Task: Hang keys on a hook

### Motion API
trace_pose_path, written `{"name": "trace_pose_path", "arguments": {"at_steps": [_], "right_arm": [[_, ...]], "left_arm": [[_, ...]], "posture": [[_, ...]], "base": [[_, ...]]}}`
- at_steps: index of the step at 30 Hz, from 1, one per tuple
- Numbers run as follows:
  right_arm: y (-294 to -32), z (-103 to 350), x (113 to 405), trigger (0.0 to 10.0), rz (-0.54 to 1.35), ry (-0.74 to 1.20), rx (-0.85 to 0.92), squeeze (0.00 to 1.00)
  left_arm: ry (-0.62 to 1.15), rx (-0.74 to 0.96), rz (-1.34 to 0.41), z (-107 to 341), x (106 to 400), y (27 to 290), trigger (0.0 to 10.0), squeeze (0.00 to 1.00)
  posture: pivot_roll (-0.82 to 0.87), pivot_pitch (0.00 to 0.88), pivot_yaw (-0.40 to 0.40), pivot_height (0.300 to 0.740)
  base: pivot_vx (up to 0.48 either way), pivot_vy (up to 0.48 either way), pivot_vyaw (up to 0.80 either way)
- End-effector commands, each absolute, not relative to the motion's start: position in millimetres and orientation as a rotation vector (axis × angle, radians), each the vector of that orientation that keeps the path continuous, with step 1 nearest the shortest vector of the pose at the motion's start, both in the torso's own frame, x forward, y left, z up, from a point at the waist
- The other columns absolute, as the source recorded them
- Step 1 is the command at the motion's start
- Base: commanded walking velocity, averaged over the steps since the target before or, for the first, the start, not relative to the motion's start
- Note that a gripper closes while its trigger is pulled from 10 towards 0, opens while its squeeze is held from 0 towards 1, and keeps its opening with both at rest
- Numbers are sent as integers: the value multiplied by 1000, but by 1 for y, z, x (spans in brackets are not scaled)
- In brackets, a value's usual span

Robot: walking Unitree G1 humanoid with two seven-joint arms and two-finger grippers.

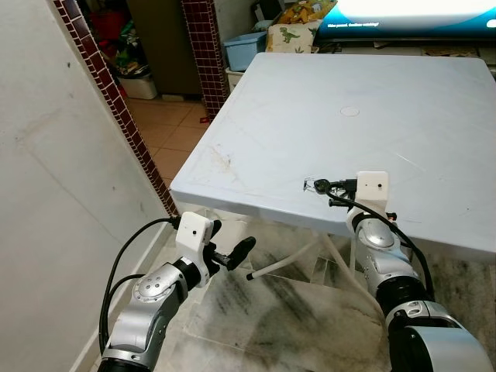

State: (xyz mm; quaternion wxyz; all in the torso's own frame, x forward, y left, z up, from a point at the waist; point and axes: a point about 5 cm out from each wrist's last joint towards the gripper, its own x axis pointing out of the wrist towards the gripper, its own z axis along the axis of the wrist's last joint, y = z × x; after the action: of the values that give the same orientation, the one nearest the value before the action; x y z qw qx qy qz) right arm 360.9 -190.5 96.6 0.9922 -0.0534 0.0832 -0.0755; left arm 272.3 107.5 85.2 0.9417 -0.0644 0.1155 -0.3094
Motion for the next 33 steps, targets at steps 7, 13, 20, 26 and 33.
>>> {"name": "trace_pose_path", "arguments": {"at_steps": [7,13,20,26,33], "right_arm": [[-188,132,364,0,-166,-47,-165,0],[-188,156,361,0,-150,-166,-201,0],[-185,171,352,0,-93,-246,-286,0],[-185,169,341,0,-27,-231,-327,0],[-177,157,319,0,109,-185,-383,0]], "left_arm": [[122,-105,-527,104,285,117,10000,0],[31,-76,-438,117,290,126,10000,0],[-18,-38,-369,122,292,134,10000,0],[-7,-21,-366,117,285,139,10000,0],[17,28,-340,110,274,151,10000,0]], "posture": [[5,0,134,740],[0,0,130,740],[-8,0,125,740],[-16,0,128,740],[-26,0,129,740]], "base": [[0,0,0],[0,0,0],[0,0,0],[0,0,0],[0,0,0]]}}
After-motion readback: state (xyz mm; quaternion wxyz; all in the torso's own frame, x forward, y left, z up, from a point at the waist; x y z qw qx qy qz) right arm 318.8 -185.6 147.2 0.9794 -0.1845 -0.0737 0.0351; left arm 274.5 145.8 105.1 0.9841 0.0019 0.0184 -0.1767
